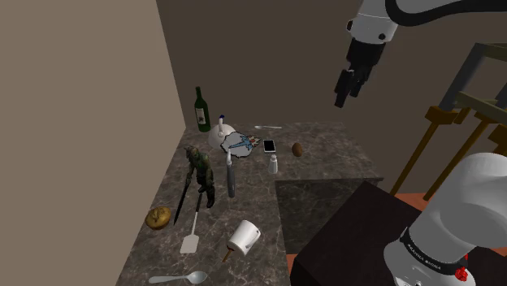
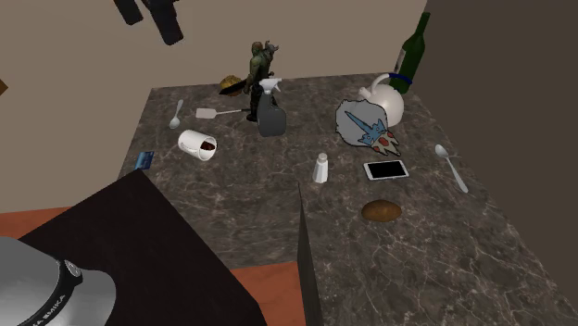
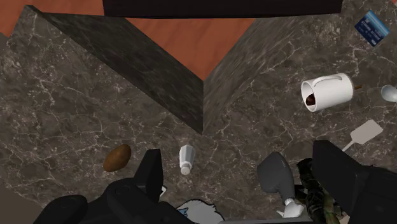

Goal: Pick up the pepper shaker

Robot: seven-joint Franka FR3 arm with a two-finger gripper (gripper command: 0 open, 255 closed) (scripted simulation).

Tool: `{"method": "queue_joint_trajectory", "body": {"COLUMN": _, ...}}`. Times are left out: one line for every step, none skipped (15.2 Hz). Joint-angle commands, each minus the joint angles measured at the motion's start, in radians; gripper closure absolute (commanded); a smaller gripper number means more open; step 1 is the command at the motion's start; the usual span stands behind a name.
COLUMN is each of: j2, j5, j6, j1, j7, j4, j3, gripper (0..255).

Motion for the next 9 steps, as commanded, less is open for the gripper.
{"method": "queue_joint_trajectory", "body": {"j2": 0.000, "j5": 0.000, "j6": 0.000, "j1": 0.000, "j7": 0.000, "j4": 0.000, "j3": 0.000, "gripper": 0}}
{"method": "queue_joint_trajectory", "body": {"j2": 0.023, "j5": -0.002, "j6": 0.034, "j1": -0.001, "j7": 0.003, "j4": -0.012, "j3": 0.000, "gripper": 0}}
{"method": "queue_joint_trajectory", "body": {"j2": 0.048, "j5": -0.004, "j6": 0.067, "j1": -0.002, "j7": 0.006, "j4": -0.023, "j3": 0.000, "gripper": 0}}
{"method": "queue_joint_trajectory", "body": {"j2": 0.074, "j5": -0.005, "j6": 0.101, "j1": -0.004, "j7": 0.009, "j4": -0.032, "j3": -0.001, "gripper": 0}}
{"method": "queue_joint_trajectory", "body": {"j2": 0.101, "j5": -0.007, "j6": 0.134, "j1": -0.005, "j7": 0.011, "j4": -0.040, "j3": -0.001, "gripper": 0}}
{"method": "queue_joint_trajectory", "body": {"j2": 0.129, "j5": -0.009, "j6": 0.168, "j1": -0.007, "j7": 0.014, "j4": -0.047, "j3": -0.001, "gripper": 0}}
{"method": "queue_joint_trajectory", "body": {"j2": 0.159, "j5": -0.011, "j6": 0.201, "j1": -0.008, "j7": 0.018, "j4": -0.052, "j3": -0.001, "gripper": 0}}
{"method": "queue_joint_trajectory", "body": {"j2": 0.190, "j5": -0.013, "j6": 0.233, "j1": -0.009, "j7": 0.021, "j4": -0.056, "j3": -0.002, "gripper": 0}}
{"method": "queue_joint_trajectory", "body": {"j2": 0.222, "j5": -0.015, "j6": 0.266, "j1": -0.011, "j7": 0.024, "j4": -0.058, "j3": -0.002, "gripper": 0}}
